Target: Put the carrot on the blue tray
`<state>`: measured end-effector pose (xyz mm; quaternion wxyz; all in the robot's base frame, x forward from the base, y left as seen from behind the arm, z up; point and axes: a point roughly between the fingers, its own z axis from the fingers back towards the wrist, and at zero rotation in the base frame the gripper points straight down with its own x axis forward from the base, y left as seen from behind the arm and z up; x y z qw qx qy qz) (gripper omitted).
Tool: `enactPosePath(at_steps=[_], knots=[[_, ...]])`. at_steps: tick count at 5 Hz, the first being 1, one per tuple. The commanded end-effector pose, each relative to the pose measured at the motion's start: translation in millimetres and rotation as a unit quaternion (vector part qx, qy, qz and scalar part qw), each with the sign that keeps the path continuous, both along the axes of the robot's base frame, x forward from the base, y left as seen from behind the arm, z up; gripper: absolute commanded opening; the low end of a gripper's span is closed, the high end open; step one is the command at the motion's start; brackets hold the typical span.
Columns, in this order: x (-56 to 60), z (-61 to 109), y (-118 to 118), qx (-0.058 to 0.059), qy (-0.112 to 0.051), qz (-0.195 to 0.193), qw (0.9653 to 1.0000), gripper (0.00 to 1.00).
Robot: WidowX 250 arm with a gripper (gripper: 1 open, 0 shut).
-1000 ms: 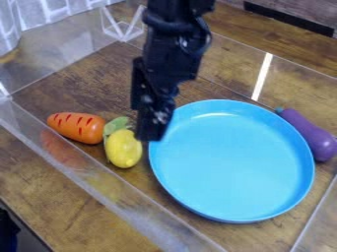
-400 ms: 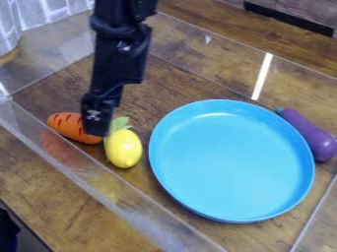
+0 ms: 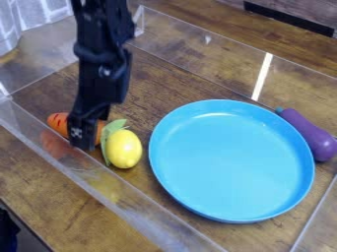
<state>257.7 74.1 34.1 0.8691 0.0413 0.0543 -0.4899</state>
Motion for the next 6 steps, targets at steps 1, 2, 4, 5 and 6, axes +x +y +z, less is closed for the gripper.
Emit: enactPosePath(at_steps=[1, 2, 4, 5, 6], knots=[[9.6, -7.3, -2, 0.01, -0.015, -0.005, 0.9998, 1.0], [18.9, -8.1, 3, 0.016, -0.019, -0.001, 0.9997, 1.0], [17.3, -8.8, -5, 0.015, -0.019, 0.045, 0.9987, 1.0], [19.9, -8.9, 5, 0.013, -0.019, 0.068, 0.9974, 1.0], [22.1, -9.3, 14, 0.012, -0.02, 0.091, 0.9956, 1.0]])
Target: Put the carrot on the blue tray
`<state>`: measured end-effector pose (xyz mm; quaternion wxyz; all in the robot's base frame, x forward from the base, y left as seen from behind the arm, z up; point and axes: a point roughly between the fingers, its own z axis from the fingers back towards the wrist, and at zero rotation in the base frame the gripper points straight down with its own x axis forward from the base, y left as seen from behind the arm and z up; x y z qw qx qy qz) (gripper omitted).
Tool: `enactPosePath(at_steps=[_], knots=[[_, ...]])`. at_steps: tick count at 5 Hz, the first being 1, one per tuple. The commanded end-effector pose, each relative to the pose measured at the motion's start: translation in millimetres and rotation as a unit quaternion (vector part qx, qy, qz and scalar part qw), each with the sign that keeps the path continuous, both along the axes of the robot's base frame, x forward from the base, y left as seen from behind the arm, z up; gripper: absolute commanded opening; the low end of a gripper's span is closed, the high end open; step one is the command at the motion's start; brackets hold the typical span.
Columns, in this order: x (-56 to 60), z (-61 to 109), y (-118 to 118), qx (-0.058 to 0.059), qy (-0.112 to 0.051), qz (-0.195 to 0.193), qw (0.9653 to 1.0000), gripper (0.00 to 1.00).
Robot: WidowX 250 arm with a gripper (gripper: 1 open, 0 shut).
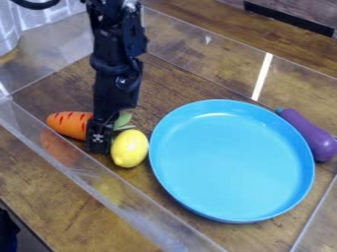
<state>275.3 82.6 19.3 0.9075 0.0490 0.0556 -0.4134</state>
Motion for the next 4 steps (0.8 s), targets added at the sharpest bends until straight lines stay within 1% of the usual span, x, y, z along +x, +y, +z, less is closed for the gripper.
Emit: enactPosePath(at_steps=[1, 2, 3, 4], knots=[[7.5, 5.0, 16, 0.002, -0.015, 0.029, 0.9995, 1.0], [13.4, 5.6, 9, 0.001, -0.019, 0.06, 0.998, 1.0], [21.1, 5.6, 11, 0.001, -0.016, 0.035, 0.9992, 1.0], [29.1, 4.9, 11, 0.001, -0.013, 0.01, 0.9999, 0.0]])
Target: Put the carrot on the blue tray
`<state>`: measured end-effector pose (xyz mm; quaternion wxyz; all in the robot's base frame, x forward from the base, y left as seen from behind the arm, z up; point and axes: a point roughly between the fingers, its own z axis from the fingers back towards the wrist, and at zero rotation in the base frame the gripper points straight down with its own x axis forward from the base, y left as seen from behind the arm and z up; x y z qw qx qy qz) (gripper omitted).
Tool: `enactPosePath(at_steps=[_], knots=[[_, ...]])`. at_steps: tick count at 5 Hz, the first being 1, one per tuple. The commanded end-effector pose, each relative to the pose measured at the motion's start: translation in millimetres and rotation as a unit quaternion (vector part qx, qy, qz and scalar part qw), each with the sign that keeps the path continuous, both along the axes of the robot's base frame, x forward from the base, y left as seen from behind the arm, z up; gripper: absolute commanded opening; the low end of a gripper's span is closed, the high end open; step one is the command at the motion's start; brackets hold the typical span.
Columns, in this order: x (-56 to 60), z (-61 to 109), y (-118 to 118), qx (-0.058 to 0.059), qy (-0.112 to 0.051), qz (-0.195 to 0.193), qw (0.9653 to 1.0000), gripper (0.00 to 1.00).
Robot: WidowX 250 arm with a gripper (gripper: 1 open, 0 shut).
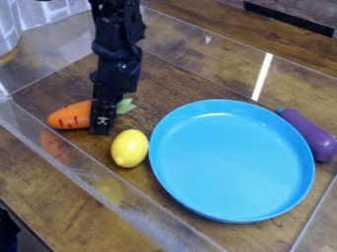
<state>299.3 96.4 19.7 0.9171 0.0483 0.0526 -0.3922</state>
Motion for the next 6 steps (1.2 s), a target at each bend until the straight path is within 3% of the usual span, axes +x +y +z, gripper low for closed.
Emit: enactPosePath(at_steps=[1, 3, 5, 6], knots=[[8.5, 3.9, -6, 0.003, -0.01, -0.023, 0.9997, 0.0], [13.4, 11.0, -12, 0.01, -0.016, -0.045, 0.9988, 0.0], [10.1, 39.6, -15, 0.017, -0.02, -0.059, 0.9979, 0.0], [11.4, 44.9, -6, 0.03, -0.018, -0.038, 0.9987, 0.0]])
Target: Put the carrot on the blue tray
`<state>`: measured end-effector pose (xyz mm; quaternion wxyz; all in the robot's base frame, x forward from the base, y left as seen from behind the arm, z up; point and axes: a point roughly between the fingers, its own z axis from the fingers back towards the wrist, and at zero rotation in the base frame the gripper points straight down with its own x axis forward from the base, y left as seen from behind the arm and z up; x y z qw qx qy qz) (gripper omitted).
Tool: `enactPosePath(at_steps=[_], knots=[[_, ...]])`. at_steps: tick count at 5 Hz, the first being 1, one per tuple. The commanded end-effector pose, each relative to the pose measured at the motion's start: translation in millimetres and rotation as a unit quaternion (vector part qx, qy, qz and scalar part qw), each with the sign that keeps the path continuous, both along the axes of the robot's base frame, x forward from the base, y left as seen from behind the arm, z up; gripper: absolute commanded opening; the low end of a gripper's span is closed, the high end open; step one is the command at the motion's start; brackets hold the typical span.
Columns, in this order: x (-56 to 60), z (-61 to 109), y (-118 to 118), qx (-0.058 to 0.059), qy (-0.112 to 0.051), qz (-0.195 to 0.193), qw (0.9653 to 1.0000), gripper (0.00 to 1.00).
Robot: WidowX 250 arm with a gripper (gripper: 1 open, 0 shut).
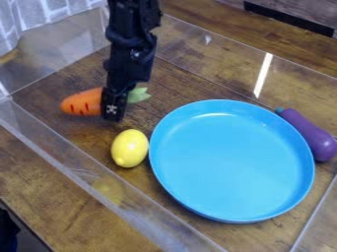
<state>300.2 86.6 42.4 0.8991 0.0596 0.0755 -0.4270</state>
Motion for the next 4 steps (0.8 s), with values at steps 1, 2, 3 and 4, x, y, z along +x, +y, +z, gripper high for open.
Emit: enactPosePath(at_steps=[1, 2, 3, 4], knots=[[12.9, 17.4, 11.4, 0.014, -0.036, 0.018, 0.9991, 0.0], [12.0, 15.9, 14.7, 0.015, -0.034, 0.021, 0.9991, 0.0], [11.1, 14.6, 16.9, 0.015, -0.033, 0.025, 0.999, 0.0], [9.7, 11.1, 20.1, 0.015, -0.032, 0.029, 0.999, 0.0]])
